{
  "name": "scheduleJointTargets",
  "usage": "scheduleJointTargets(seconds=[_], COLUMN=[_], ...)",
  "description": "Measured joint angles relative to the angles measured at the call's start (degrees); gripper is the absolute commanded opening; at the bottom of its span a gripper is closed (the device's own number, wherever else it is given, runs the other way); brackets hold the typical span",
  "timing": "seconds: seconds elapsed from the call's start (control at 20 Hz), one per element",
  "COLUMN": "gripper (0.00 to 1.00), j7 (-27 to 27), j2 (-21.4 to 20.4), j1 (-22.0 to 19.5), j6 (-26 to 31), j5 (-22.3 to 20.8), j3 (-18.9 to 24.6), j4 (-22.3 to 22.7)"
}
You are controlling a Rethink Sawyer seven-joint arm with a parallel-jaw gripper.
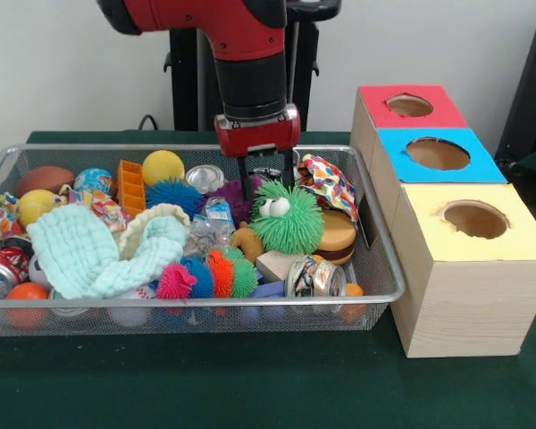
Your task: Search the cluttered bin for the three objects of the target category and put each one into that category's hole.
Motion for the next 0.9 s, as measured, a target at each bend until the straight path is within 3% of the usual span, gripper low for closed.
scheduleJointTargets(seconds=[0.4, 0.9], gripper=[1.0, 1.0], j7=[0.0, 0.0], j2=[5.7, 6.3], j1=[1.2, 0.2], j6=[-6.0, -8.5], j5=[-3.9, -6.3], j3=[-0.5, -0.7], j4=[-0.8, -2.0])
